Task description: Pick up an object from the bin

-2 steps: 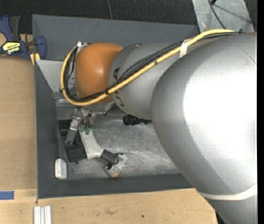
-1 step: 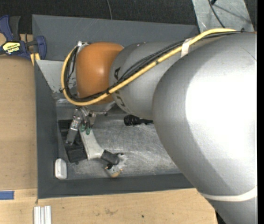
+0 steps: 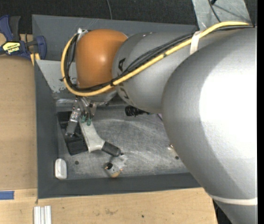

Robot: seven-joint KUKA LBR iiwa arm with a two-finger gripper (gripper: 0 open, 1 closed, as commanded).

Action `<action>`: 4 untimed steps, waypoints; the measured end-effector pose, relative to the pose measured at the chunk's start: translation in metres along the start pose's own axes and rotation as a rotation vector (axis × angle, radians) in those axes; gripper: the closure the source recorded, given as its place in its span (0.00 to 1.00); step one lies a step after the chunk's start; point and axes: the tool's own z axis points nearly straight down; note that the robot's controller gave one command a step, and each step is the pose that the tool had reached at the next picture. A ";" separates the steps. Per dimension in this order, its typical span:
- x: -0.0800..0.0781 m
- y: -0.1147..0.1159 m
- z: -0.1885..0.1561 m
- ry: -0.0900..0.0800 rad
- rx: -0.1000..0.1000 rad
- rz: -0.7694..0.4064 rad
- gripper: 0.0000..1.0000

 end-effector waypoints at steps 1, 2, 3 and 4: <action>0.002 -0.002 0.024 0.010 0.008 0.008 1.00; 0.001 -0.004 -0.020 0.014 0.011 0.019 1.00; -0.004 -0.001 -0.022 -0.007 -0.005 0.022 1.00; -0.005 -0.007 0.046 0.005 0.003 -0.012 1.00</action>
Offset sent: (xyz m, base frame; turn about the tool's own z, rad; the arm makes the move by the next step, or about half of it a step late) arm 0.0006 -0.0023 0.0532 0.0271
